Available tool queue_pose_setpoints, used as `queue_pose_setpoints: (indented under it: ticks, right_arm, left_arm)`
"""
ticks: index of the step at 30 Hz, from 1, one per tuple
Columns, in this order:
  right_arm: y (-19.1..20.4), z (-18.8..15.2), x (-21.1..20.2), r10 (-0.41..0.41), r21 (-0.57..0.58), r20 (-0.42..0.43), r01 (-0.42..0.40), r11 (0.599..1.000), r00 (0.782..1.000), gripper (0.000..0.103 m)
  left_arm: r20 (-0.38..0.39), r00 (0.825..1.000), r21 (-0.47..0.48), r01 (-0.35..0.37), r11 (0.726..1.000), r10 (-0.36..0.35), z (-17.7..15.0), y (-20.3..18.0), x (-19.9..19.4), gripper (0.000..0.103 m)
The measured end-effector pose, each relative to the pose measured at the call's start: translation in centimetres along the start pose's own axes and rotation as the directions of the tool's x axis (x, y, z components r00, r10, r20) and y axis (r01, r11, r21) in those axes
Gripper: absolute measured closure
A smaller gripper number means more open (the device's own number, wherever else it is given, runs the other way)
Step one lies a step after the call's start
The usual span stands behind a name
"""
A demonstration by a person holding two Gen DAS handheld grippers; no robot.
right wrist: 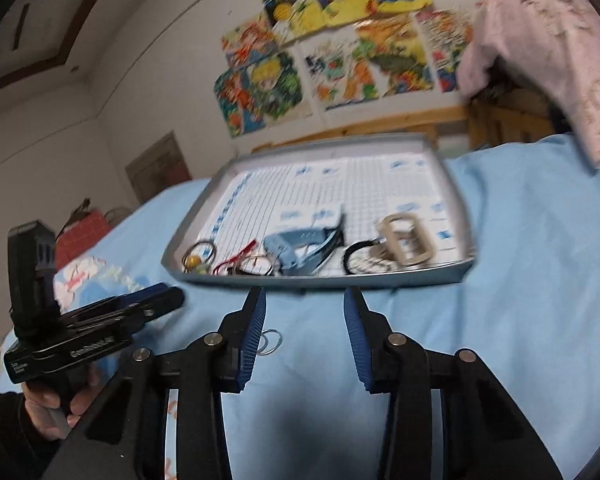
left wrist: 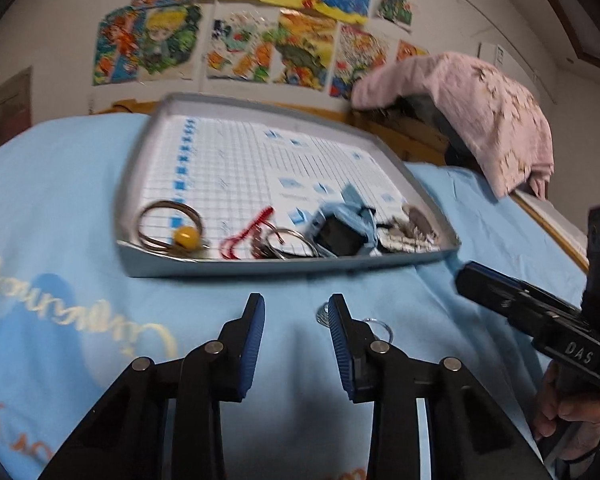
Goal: Organize jewelry
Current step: 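Grasp the small silver ring with the left tool, then grasp the linked silver rings with the right tool while the left tool holds its ring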
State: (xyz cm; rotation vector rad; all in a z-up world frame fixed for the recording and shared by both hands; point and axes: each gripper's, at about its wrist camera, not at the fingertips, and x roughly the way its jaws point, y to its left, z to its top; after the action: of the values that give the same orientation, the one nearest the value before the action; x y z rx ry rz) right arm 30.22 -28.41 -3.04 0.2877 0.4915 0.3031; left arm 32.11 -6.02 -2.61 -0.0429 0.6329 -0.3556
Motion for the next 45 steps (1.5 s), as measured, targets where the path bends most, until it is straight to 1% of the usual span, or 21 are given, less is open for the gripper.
queue_pose_setpoints:
  ticks: [2,4,7,10,11,12,14,16,20,23,24,26,29,31,36,43,45]
  right_arm:
    - [0.5,-0.3,1.6,0.017,-0.023,-0.031,-0.018,1.0,0.999,0.074]
    - [0.9,-0.7,2.9,0.011,-0.05,-0.059,-0.014,0.999,0.998,0.074]
    - [1.0,-1.4,4.3,0.015,-0.057,-0.094,-0.021,0.998,0.995,0.074]
    - [0.9,-2.1,4.9,0.016,-0.056,-0.121,-0.023,0.998,0.992,0.075]
    - [0.8,-2.2,5.0,0.02,-0.056,-0.129,-0.027,0.998,0.991,0.079]
    - [0.8,-2.4,5.2,0.023,-0.055,-0.135,-0.031,0.998,0.991,0.079]
    - [0.7,-2.5,5.4,0.026,-0.053,-0.141,-0.033,0.998,0.99,0.079]
    - [0.5,-2.6,5.4,0.033,-0.047,-0.142,-0.04,0.998,0.989,0.079]
    - [0.3,-2.7,5.4,0.04,-0.034,-0.141,-0.045,0.998,0.989,0.079]
    - [0.4,-2.6,5.4,0.043,-0.036,-0.135,-0.048,0.998,0.99,0.079]
    - [0.4,-2.6,5.3,0.044,-0.036,-0.131,-0.049,0.998,0.99,0.079]
    - [0.3,-2.6,5.3,0.048,-0.033,-0.13,-0.053,0.998,0.99,0.079]
    - [0.4,-2.6,5.5,0.046,-0.036,-0.133,-0.052,0.998,0.99,0.079]
    - [0.6,-2.6,5.5,0.044,-0.041,-0.136,-0.05,0.998,0.99,0.079]
    - [0.7,-2.6,5.6,0.043,-0.048,-0.14,-0.05,0.998,0.989,0.079]
    - [1.3,-2.4,5.7,0.064,-0.072,-0.148,-0.076,0.995,0.987,0.078]
    - [1.5,-2.4,5.9,0.067,-0.082,-0.158,-0.081,0.993,0.985,0.076]
  left_arm:
    - [-0.006,1.0,0.016,0.004,1.0,-0.004,-0.1,-0.2,0.8,0.073]
    - [-0.017,1.0,0.012,0.015,1.0,-0.015,0.1,-0.2,1.5,0.077]
    - [-0.05,0.998,-0.009,0.045,0.999,-0.045,0.4,0.1,2.8,0.084]
    - [-0.076,0.994,-0.021,0.082,0.996,-0.084,0.3,0.3,3.5,0.084]
    - [-0.079,0.993,-0.019,0.087,0.996,-0.088,0.3,0.3,3.6,0.084]
    - [-0.084,0.993,-0.015,0.084,0.996,-0.085,0.2,0.1,3.8,0.084]
    - [-0.099,0.992,-0.008,0.079,0.997,-0.079,0.0,0.0,4.2,0.084]
    - [-0.117,0.99,-0.002,0.072,0.997,-0.072,-0.1,-0.2,4.6,0.089]
    - [-0.145,0.987,0.011,0.076,0.997,-0.074,-0.2,-0.5,5.1,0.091]
    - [-0.154,0.984,0.004,0.087,0.996,-0.086,-0.2,-0.5,5.3,0.091]
    - [-0.159,0.983,-0.003,0.09,0.996,-0.089,-0.2,-0.4,5.4,0.094]
    - [-0.169,0.982,-0.007,0.082,0.997,-0.082,-0.3,-0.3,5.6,0.094]
    - [-0.163,0.984,-0.001,0.072,0.997,-0.071,-0.5,-0.3,5.5,0.095]
    - [-0.146,0.986,-0.014,0.079,0.997,-0.08,-0.7,0.0,5.0,0.095]
    - [-0.104,0.991,-0.078,0.073,0.994,-0.081,-1.3,1.3,3.6,0.097]
    - [-0.049,0.998,-0.145,0.026,0.989,-0.033,-2.1,2.6,1.8,0.097]
    - [-0.045,0.998,-0.186,0.042,0.982,-0.051,-2.2,3.4,1.8,0.097]
